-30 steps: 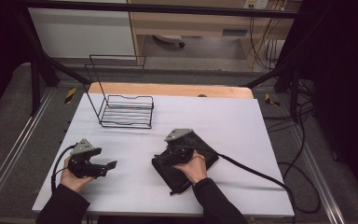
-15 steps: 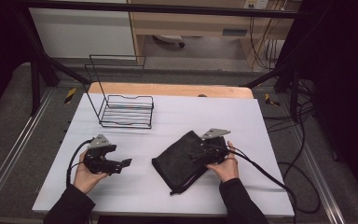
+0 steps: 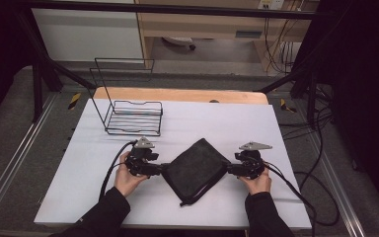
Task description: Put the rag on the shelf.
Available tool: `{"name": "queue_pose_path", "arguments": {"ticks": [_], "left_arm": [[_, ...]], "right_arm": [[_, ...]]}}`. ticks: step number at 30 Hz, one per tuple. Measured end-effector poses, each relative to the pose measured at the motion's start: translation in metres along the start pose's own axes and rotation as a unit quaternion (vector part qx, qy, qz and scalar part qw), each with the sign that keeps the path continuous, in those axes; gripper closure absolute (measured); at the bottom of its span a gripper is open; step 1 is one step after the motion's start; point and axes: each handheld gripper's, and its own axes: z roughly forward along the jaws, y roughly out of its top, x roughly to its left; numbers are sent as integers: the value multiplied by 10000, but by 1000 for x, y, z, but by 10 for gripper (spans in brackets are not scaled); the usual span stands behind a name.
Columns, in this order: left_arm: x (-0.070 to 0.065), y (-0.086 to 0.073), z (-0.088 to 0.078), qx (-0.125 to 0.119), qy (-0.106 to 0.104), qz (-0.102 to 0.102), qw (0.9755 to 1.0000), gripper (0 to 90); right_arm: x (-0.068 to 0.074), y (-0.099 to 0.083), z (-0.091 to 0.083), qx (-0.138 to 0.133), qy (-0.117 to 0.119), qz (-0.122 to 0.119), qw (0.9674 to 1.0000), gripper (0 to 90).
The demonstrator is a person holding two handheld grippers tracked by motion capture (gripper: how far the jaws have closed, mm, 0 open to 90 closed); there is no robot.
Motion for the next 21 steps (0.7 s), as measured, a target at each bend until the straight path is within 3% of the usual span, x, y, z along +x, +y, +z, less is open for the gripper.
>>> {"name": "queue_pose_path", "arguments": {"ticks": [1,5,14,20,21], "left_arm": [[1,-2,7,176,-78,-39,9998,410],[3,-11,16,381,-233,-163,9989,471],[1,-15,20,492,-384,-156,9979,606],[4,-13,21,573,-538,-355,9963,671],[2,-12,19,605,-530,-327,9962,731]], "right_arm": [[0,-1,3,89,6,29,10000,394],[1,-4,8,289,-14,30,9996,468],[7,-9,9,340,1,164,9993,608],[8,-9,11,357,83,315,9988,693],[8,-8,11,363,161,356,9986,743]]}}
